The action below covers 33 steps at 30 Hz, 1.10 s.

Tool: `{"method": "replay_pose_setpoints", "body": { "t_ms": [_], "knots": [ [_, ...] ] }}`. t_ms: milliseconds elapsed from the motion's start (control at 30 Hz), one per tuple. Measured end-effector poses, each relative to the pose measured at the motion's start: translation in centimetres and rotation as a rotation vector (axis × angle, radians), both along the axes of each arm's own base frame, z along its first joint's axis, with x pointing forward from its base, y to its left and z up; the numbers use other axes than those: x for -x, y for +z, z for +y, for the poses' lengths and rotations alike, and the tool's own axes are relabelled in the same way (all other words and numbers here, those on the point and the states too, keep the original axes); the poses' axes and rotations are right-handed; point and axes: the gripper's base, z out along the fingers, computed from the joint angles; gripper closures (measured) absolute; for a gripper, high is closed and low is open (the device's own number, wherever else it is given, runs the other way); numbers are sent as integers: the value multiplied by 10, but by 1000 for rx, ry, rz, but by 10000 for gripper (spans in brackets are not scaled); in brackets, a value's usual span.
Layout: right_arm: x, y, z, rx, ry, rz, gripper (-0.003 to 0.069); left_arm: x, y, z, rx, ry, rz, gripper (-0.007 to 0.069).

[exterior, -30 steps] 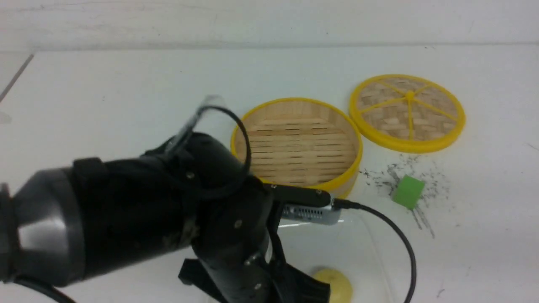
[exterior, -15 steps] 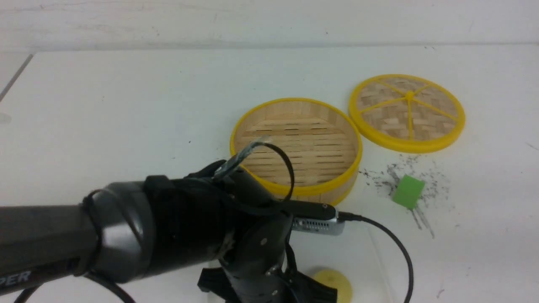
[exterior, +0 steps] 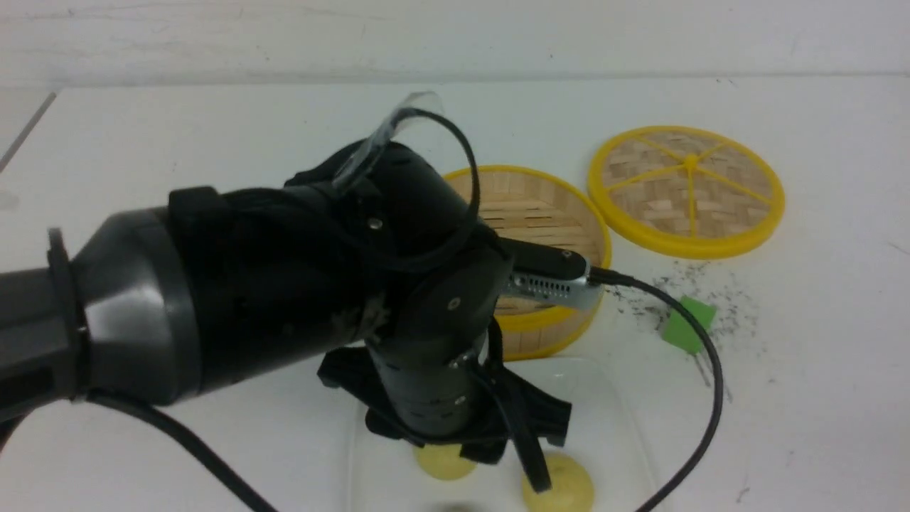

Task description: Put the steamed buns into the plate on the white tablecloth.

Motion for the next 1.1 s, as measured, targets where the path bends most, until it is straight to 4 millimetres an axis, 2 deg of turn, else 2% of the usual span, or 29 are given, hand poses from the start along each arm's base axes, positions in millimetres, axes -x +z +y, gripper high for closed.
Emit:
{"method": "replay_pose_setpoints", "body": {
  "t_ms": [33,67,167,200,233,267,367,533,633,833,1100],
  "knots": [
    [1,-1,0,-4,4,2,675,0,0,0,-3,0,-1,342],
    [4,-8,3,-62,59,-63,675,-1,1,2,-22,-4,-13,414],
    [-1,-26,20,-155,153,-96,675,-1,1,2,-31,-5,-16,544],
    [-5,-35,28,-199,183,-93,675,-2,1,2,-31,-5,-17,566],
    [-5,-34,29,-203,183,-105,675,-2,1,2,-31,-5,-17,579],
    [-11,-44,38,-241,213,-110,675,-2,1,3,-34,-5,-17,612],
    [-20,-56,46,-251,232,-179,675,-2,1,3,-35,-6,-19,622],
    [-26,-57,48,-234,227,-304,673,-2,1,3,-36,-6,-20,622],
    [-27,-60,49,-232,225,-305,671,-2,1,3,-36,-6,-20,622],
    [-36,-81,51,-204,175,-264,668,-2,1,3,-36,-6,-20,622],
    [-45,-84,45,-191,59,-269,664,-1,1,2,-31,-4,-14,620]
  ]
}}
